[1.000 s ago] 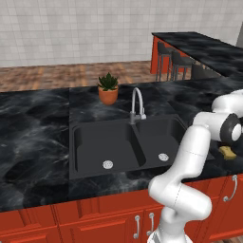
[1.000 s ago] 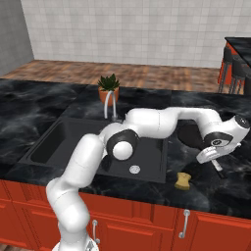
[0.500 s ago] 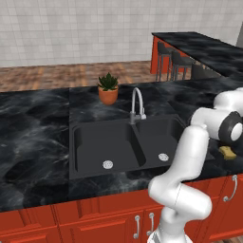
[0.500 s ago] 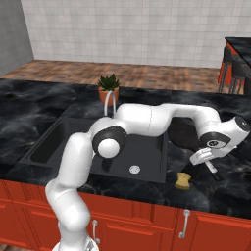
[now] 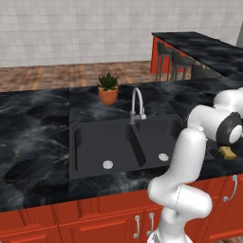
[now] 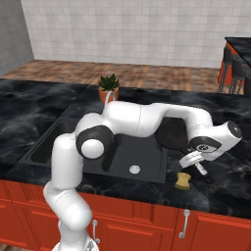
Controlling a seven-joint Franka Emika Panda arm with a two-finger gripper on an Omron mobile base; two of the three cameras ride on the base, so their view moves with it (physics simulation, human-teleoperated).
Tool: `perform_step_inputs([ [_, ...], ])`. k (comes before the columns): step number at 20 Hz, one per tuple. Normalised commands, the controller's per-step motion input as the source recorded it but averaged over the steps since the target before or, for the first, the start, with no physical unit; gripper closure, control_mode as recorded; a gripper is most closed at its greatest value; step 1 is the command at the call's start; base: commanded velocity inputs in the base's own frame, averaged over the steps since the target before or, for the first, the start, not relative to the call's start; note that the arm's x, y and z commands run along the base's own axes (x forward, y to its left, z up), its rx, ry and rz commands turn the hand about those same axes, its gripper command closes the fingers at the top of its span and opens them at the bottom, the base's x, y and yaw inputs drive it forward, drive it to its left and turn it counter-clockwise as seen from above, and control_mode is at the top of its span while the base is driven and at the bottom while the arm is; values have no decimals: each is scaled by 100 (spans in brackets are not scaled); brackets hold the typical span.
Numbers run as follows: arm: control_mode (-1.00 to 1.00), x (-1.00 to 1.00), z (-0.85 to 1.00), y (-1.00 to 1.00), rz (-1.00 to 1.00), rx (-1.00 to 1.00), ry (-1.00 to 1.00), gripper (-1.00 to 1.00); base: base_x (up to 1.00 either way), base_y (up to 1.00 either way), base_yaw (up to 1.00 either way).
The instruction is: Pick the pan and sponge and place them into the sink. Then turn on the water.
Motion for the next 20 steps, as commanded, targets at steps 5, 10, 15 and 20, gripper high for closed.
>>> perform_step_inputs([
  [5, -100, -28, 47, 8, 0, -4, 3, 100, 0, 0, 0],
  [10, -100, -26, 28, 15, 0, -5, 10, 100, 0, 0, 0],
  [15, -100, -20, 10, 30, -1, -8, 13, 100, 0, 0, 0],
  [20, -100, -7, -10, 42, -5, -9, 5, 100, 0, 0, 0],
])
